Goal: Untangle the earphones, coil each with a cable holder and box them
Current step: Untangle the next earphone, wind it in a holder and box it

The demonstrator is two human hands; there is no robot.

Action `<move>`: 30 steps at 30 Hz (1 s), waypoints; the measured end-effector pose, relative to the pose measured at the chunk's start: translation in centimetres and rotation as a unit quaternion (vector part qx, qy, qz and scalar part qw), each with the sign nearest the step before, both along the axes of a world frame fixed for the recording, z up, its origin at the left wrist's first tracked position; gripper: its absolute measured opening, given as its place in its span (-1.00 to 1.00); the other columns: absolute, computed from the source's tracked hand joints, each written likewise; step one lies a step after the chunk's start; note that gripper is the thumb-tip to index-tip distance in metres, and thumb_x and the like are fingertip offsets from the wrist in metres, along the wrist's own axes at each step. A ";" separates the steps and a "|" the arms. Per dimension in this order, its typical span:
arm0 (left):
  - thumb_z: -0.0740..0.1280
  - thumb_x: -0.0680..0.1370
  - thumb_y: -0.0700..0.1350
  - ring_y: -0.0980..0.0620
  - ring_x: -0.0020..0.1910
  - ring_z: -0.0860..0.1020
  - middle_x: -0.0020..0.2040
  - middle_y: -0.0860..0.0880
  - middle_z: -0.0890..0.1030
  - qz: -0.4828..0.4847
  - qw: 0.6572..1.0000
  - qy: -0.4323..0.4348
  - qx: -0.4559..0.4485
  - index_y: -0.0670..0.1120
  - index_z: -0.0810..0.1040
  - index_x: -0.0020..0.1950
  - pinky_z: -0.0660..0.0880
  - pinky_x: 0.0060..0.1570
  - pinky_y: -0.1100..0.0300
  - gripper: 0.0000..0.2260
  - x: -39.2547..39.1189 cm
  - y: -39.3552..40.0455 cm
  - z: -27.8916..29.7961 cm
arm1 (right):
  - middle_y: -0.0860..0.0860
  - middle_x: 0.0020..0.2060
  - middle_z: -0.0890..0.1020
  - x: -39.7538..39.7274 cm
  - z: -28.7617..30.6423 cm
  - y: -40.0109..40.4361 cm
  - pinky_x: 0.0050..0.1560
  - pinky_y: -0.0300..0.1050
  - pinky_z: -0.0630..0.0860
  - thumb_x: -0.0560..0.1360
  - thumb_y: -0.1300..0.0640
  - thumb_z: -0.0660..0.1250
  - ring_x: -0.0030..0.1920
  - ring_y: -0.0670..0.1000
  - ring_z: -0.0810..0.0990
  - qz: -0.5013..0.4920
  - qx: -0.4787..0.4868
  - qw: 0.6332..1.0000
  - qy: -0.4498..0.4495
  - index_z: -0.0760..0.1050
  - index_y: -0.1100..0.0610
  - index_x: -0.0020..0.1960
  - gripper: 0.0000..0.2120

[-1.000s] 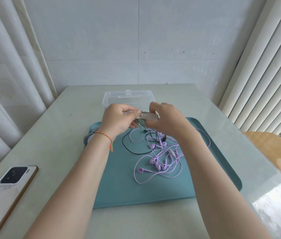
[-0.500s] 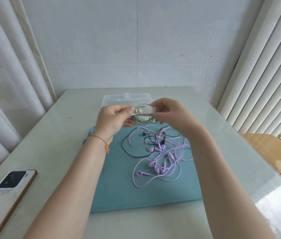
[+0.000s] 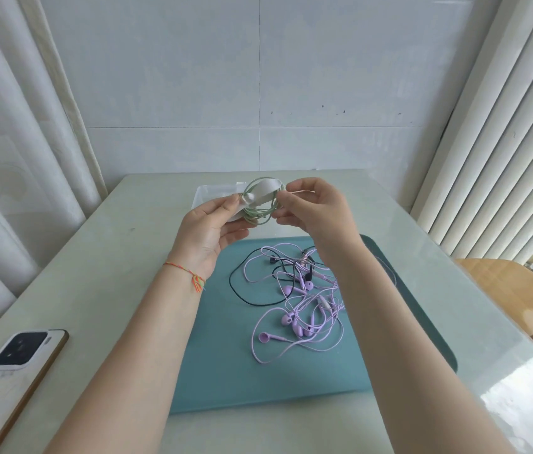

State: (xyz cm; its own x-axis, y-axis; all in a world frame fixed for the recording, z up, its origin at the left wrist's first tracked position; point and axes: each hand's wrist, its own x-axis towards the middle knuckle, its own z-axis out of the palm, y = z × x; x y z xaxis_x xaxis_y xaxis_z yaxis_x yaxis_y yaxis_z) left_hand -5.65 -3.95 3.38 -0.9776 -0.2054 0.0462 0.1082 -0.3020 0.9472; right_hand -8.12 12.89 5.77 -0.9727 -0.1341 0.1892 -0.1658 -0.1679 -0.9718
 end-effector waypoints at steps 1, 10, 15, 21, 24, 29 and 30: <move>0.32 0.58 -0.11 -0.04 -0.22 0.68 -0.06 -0.15 0.68 0.003 1.000 0.003 -0.003 -0.17 0.61 0.11 0.58 -0.17 0.20 -0.81 0.0 0.0 -0.1 | 0.16 -0.27 0.64 0.1 -0.1 -0.3 -0.07 0.00 0.65 0.46 0.31 0.42 -0.30 0.06 0.64 -0.012 -0.002 1.000 -0.002 0.49 0.28 0.00 -0.84; 0.33 0.57 -0.14 -0.02 -0.24 0.67 -0.18 -0.10 0.69 0.024 1.000 0.010 0.009 -0.12 0.58 0.02 0.59 -0.21 0.20 -0.92 0.0 0.3 -0.1 | 0.11 -0.29 0.69 0.9 -1.0 -2.2 -0.15 -0.11 0.65 0.44 0.29 0.43 -0.35 -0.01 0.64 -0.087 0.032 0.995 0.033 0.60 0.21 -0.11 -0.96; 0.33 0.58 -0.13 -0.01 -0.24 0.67 -0.21 -0.10 0.70 0.027 0.999 0.002 0.017 -0.11 0.57 0.01 0.59 -0.20 0.19 -0.93 -0.1 0.1 0.0 | 0.07 -0.34 0.67 0.9 -1.1 -2.3 -0.15 -0.03 0.63 0.42 0.27 0.43 -0.33 0.00 0.62 -0.078 0.071 0.994 0.039 0.60 0.20 -0.14 -0.97; 0.33 0.58 -0.12 -0.02 -0.24 0.67 -0.21 -0.10 0.70 0.006 1.000 0.001 -0.008 -0.10 0.55 -0.01 0.57 -0.17 0.15 -0.94 0.0 -0.2 0.0 | -0.01 -0.28 0.64 -0.1 -1.3 -1.2 0.01 0.05 0.61 0.42 0.10 0.48 -0.22 -0.02 0.61 -0.031 0.084 0.996 0.003 0.57 0.18 -0.06 -0.82; 0.35 0.56 -0.14 0.00 -0.25 0.68 -0.21 -0.08 0.70 -0.006 0.999 0.009 -0.031 -0.09 0.51 -0.02 0.57 -0.28 0.21 -0.96 0.1 -0.1 0.0 | 0.10 -0.12 0.67 -0.4 -1.2 -0.7 0.03 0.00 0.60 0.49 0.13 0.41 -0.11 0.06 0.65 0.029 -0.019 0.999 -0.030 0.48 0.23 0.09 -0.75; 0.41 0.52 -0.14 -0.02 -0.24 0.68 -0.15 -0.11 0.69 0.016 0.995 0.019 -0.095 -0.10 0.50 0.03 0.55 -0.32 0.19 -0.86 -0.2 -0.1 -0.4 | 0.17 -0.14 0.67 -0.7 -1.3 0.1 0.00 -0.07 0.61 0.53 0.26 0.34 -0.14 0.10 0.65 0.061 -0.012 0.998 -0.028 0.54 0.29 0.03 -0.89; 0.42 0.52 -0.14 -0.03 -0.21 0.69 -0.13 -0.12 0.70 0.018 0.994 0.020 -0.106 -0.11 0.50 0.06 0.55 -0.30 0.18 -0.83 -0.2 -0.1 -0.5 | 0.19 -0.14 0.67 -0.7 -1.4 0.2 0.00 -0.07 0.61 0.52 0.28 0.34 -0.15 0.10 0.66 0.063 -0.009 0.998 -0.031 0.55 0.29 0.02 -0.90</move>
